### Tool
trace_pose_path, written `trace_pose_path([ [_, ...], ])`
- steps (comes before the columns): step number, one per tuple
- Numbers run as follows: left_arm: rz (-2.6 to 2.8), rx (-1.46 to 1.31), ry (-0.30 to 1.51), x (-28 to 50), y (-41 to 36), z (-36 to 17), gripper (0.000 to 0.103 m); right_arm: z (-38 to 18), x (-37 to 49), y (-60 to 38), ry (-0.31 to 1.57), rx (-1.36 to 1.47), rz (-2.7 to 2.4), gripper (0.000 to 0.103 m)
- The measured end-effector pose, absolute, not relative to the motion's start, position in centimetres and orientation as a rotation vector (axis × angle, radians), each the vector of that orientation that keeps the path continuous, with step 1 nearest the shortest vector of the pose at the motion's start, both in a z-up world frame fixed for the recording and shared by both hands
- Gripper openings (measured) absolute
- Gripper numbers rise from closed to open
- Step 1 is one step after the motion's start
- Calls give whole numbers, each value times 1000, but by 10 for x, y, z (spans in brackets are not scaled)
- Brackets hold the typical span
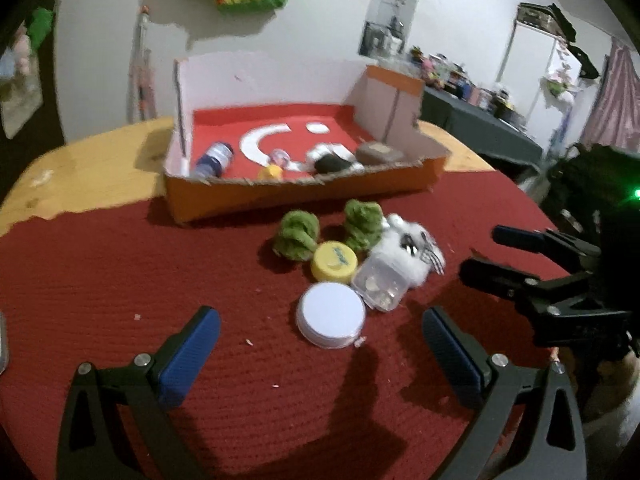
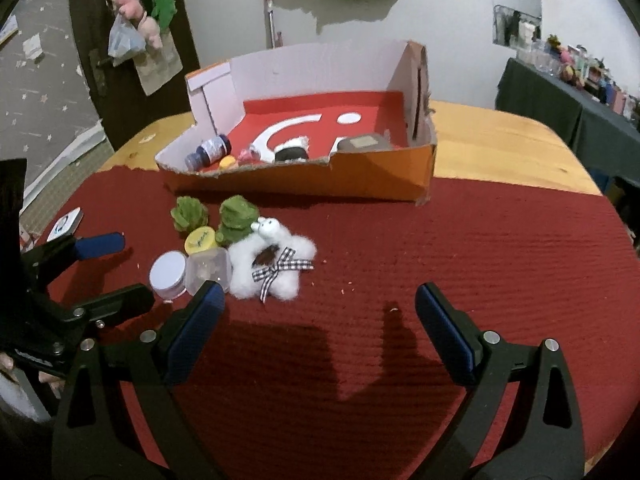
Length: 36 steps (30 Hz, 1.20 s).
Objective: Organize objects
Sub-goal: 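Withdraw both tools from the box toward the remaining items on the carpet, then grasp the white round lid with the left tool while the right tool grasps the white plush bunny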
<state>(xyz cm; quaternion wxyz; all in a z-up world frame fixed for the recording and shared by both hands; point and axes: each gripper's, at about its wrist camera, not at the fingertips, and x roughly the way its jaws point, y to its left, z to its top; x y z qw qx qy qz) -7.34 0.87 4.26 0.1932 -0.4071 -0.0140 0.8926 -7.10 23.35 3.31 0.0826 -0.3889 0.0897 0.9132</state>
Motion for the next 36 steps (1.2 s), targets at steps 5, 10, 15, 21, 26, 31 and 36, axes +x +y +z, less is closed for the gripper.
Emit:
trace_pose_path([
  [5, 2466, -1200, 53, -82, 10, 34, 103, 25, -83, 231, 209, -1287, 2727, 98],
  [10, 2438, -1221, 167, -89, 16, 28, 98, 17, -100, 230, 151, -1414, 2724, 98],
  [15, 2419, -1212, 263, -95, 20, 26, 93, 14, -116, 228, 37, -1470, 2715, 98],
  [21, 2388, -1169, 269, -102, 22, 27, 79, 13, -130, 225, -77, -1510, 2749, 98],
  [26, 2364, -1139, 227, -105, 20, 29, 62, 12, -136, 222, -128, -1501, 2795, 97],
  [31, 2328, -1126, 177, -106, 19, 31, 41, 13, -139, 218, -129, -1481, 2860, 82],
  [36, 2336, -1121, 144, -103, 20, 33, 41, 16, -136, 214, -132, -1464, 2899, 58],
])
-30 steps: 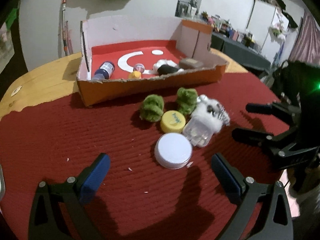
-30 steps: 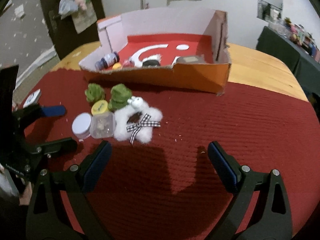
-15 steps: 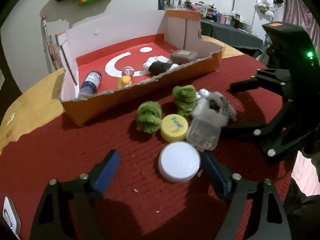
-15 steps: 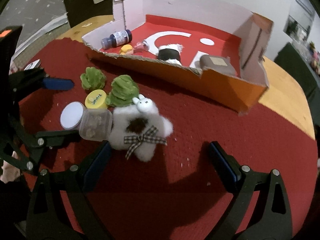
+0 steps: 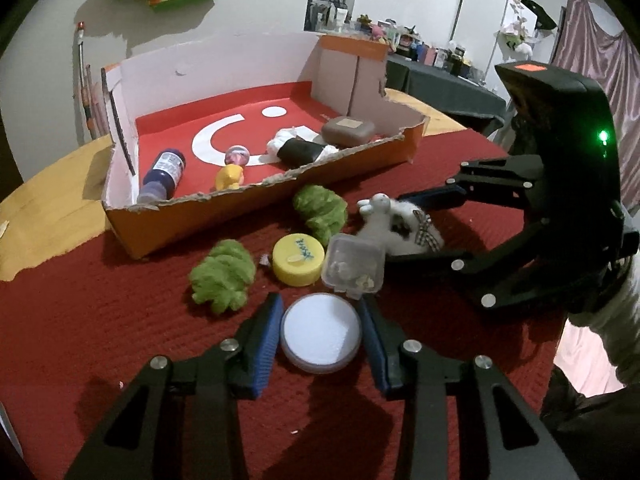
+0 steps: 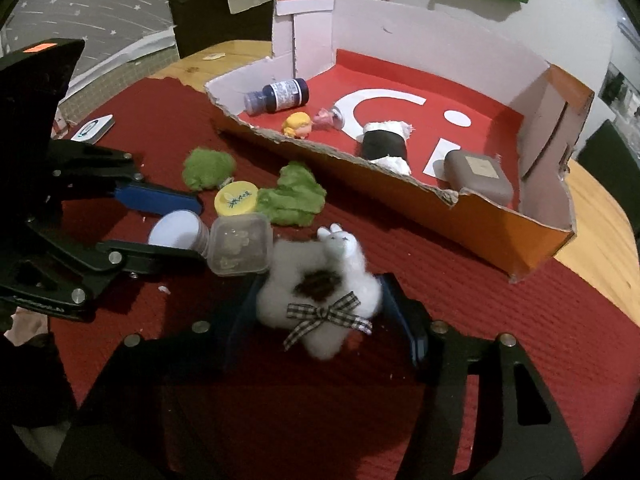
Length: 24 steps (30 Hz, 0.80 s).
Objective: Organize objects
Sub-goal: 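Grasp the white round lid with the left tool while the right tool grasps the white plush bunny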
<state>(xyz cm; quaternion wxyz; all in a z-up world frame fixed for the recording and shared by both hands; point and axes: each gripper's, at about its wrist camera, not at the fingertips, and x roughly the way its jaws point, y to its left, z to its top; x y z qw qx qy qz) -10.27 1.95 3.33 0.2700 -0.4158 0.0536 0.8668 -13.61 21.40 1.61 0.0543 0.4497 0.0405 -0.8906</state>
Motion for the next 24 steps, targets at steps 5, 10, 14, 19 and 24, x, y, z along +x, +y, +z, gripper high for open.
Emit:
trace_pose_path([
  [5, 2349, -1099, 124, -98, 18, 42, 41, 25, -126, 212, 98, 1307, -2750, 58],
  [10, 2368, -1070, 100, -95, 15, 53, 41, 43, -115, 211, 60, 1241, -2787, 58],
  [14, 2379, -1048, 78, -92, 13, 60, 41, 57, -107, 208, 52, 1192, -2807, 58],
  [19, 2390, -1037, 54, -88, 11, 67, 41, 65, -102, 200, 73, 1163, -2820, 58],
  [24, 2410, -987, 43, -82, 8, 81, 41, 72, -100, 195, 71, 1137, -2826, 58],
])
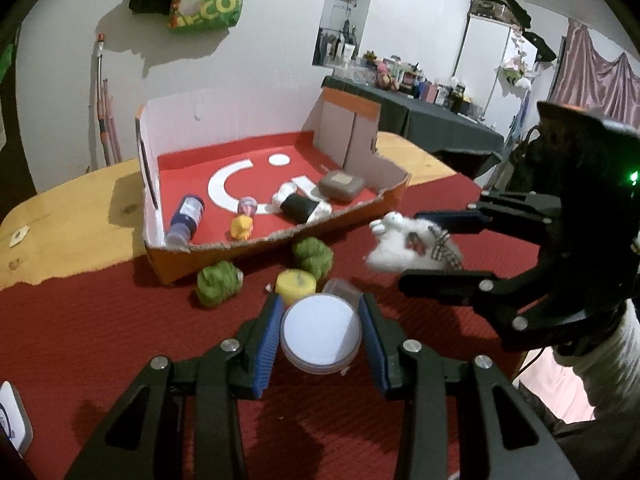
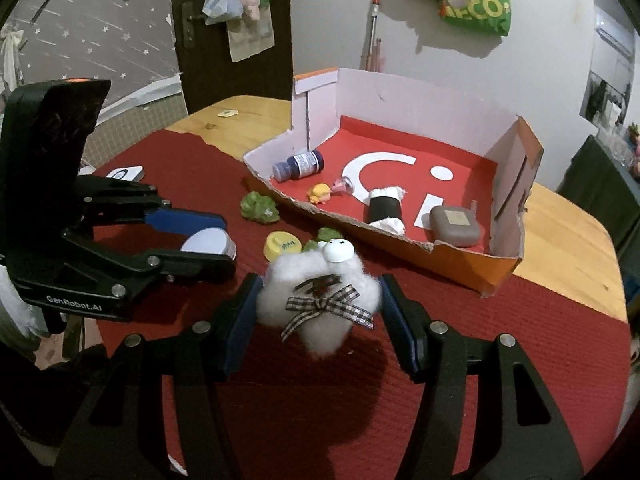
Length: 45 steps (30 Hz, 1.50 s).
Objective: Organize objects
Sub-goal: 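Grasp the white round lid with the left tool while the right tool grasps the white plush bunny, then carry the white lid and plush bunny into the box with both tools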
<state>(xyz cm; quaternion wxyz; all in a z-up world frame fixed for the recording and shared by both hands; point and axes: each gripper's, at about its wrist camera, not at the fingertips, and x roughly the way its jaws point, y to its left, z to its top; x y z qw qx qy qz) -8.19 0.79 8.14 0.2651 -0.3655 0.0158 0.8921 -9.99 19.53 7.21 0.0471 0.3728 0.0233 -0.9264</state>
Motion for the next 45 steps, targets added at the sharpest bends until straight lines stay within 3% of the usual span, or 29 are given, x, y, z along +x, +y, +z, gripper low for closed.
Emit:
trace_pose_path([
  [20, 2441, -941, 37, -90, 7, 101, 41, 86, -105, 201, 27, 1109, -2852, 58],
  [33, 2475, -1085, 2, -199, 20, 113, 41, 115, -198, 263, -26, 1254, -3031, 58],
  [45, 2431, -1315, -41, -281, 33, 74, 41, 80, -267, 304, -172, 1541, -2984, 58],
])
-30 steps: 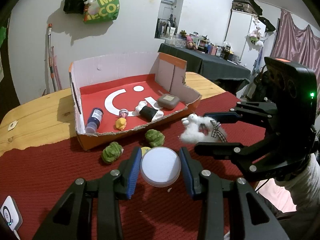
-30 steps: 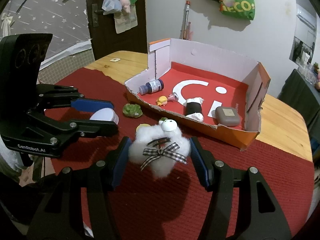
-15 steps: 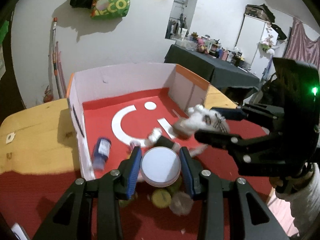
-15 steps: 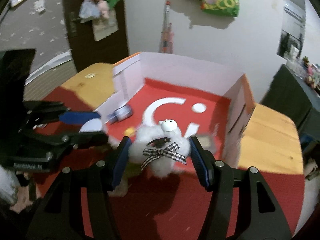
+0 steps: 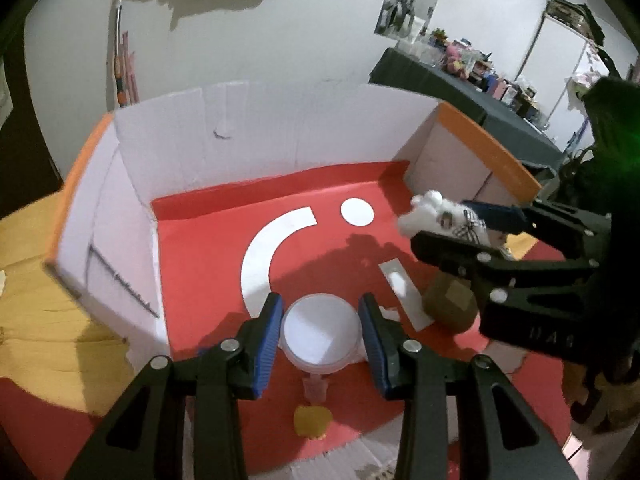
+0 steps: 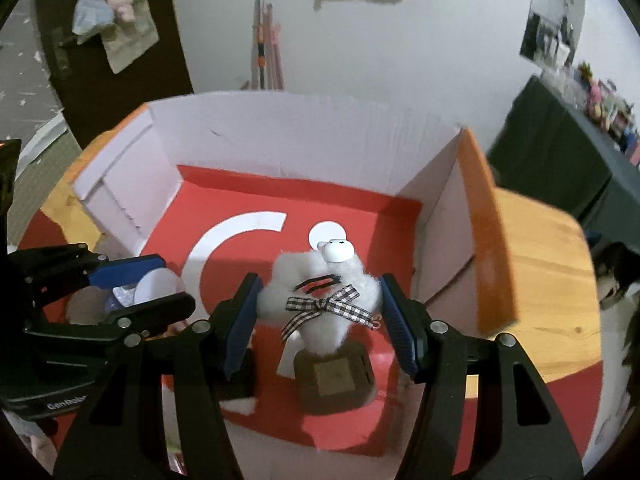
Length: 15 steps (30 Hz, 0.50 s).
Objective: Organize objects
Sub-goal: 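Carry the white lid and plush bunny into the box with both tools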
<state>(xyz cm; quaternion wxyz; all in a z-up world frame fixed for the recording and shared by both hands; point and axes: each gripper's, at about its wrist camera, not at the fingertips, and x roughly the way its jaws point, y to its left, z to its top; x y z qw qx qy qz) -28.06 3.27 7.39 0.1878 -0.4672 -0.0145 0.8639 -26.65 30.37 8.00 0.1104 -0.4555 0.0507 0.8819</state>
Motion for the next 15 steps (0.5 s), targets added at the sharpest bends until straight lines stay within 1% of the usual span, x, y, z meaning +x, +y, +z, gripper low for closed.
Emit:
trace_pose_path([
  [6, 2455, -1368, -44, -296, 32, 66, 41, 68, -276, 304, 130, -1403, 2525, 58],
  [15, 2442, -1444, -82, -307, 27, 54, 41, 66, -278, 297, 128, -1420, 2515, 58],
])
